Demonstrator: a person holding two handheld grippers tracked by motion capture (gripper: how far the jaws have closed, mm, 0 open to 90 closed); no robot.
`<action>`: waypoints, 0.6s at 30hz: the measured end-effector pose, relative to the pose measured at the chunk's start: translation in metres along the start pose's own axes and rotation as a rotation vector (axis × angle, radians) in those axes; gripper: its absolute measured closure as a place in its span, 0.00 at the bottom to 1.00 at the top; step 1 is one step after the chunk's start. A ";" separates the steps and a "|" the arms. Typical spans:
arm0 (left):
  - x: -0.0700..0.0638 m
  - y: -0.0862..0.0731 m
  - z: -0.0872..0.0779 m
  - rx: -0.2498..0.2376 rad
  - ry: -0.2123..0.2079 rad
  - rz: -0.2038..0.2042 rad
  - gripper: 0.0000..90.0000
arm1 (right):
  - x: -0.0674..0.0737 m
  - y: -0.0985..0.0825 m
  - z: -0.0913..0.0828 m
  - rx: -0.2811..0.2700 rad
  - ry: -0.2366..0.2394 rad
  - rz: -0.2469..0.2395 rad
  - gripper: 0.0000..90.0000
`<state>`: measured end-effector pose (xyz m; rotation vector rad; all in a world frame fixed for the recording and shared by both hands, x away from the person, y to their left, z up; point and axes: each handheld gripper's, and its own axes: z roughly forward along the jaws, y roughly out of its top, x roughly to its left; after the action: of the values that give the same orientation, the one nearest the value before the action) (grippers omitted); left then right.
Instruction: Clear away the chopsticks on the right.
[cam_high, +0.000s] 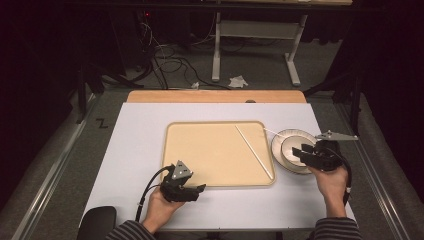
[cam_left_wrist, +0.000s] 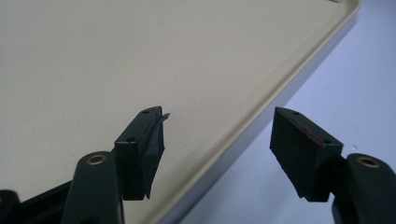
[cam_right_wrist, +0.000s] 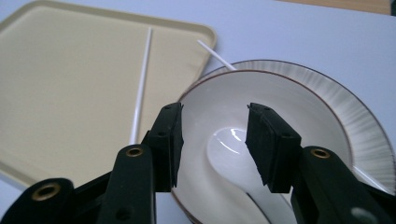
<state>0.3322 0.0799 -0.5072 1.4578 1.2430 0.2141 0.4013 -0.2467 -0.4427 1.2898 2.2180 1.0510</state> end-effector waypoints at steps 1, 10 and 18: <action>0.000 0.000 0.000 0.000 0.000 0.004 0.39 | -0.004 0.001 -0.006 -0.006 -0.005 0.005 0.64; 0.002 0.002 -0.002 -0.007 0.008 0.004 0.39 | -0.039 0.002 -0.033 -0.009 -0.039 0.063 0.69; 0.001 -0.002 -0.006 -0.015 0.026 0.020 0.39 | -0.060 -0.001 -0.037 0.025 -0.111 0.058 0.74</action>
<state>0.3271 0.0841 -0.5077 1.4592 1.2456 0.2554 0.4082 -0.3139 -0.4227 1.3962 2.1300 0.9509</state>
